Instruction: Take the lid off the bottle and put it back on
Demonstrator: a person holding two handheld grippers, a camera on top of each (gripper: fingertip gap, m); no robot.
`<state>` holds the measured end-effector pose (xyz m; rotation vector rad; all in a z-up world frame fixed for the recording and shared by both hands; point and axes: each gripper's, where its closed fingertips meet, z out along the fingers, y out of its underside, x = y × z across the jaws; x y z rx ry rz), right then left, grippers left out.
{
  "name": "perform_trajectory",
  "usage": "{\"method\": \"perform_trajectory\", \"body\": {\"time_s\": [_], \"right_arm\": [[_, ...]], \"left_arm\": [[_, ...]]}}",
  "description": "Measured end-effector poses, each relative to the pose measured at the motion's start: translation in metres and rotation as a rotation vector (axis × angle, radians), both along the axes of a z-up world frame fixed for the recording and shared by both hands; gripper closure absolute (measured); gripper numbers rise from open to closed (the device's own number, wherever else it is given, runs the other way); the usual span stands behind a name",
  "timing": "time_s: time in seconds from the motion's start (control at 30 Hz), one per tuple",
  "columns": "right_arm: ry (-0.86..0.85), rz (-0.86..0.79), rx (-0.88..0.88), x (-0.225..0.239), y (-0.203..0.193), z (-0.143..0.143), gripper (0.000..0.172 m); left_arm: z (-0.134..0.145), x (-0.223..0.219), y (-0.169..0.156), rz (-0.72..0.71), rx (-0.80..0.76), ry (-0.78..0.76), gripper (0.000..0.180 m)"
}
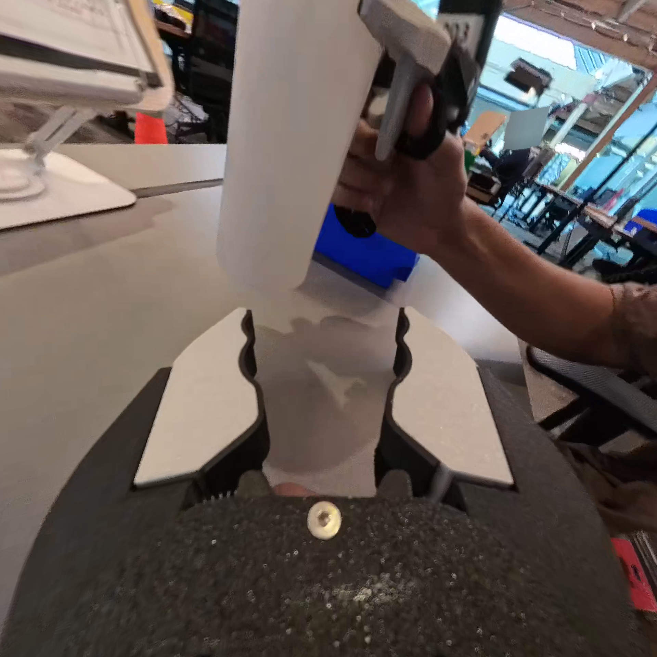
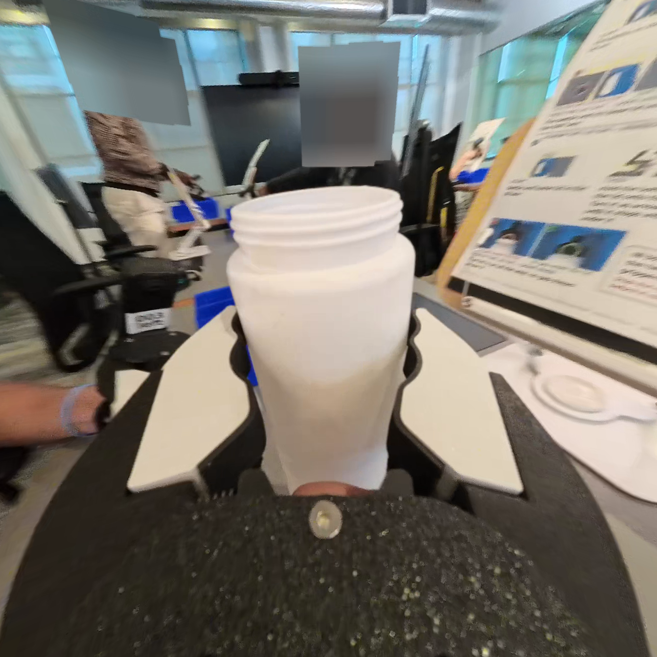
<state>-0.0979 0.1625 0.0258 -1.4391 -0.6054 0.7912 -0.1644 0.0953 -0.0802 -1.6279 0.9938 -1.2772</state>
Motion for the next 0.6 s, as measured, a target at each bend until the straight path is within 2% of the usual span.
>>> {"method": "perform_trajectory", "body": {"time_s": [0.17,0.33,0.4,0.6], "right_arm": [[-0.043,-0.099,0.021,-0.003,0.039,-0.041,0.085],[-0.025,-0.074,-0.011,-0.007,0.052,-0.070,0.085],[0.001,-0.041,0.010,-0.009,0.048,-0.073,0.085],[-0.106,0.009,-0.040,-0.015,0.049,-0.078,0.085]], "left_arm": [[-0.003,-0.018,0.031,0.073,-0.120,-0.021,0.109],[0.005,-0.025,0.037,0.109,-0.112,-0.054,0.111],[0.005,-0.024,0.035,0.104,-0.097,-0.039,0.110],[-0.007,-0.013,0.026,0.082,-0.018,0.048,0.107]]}}
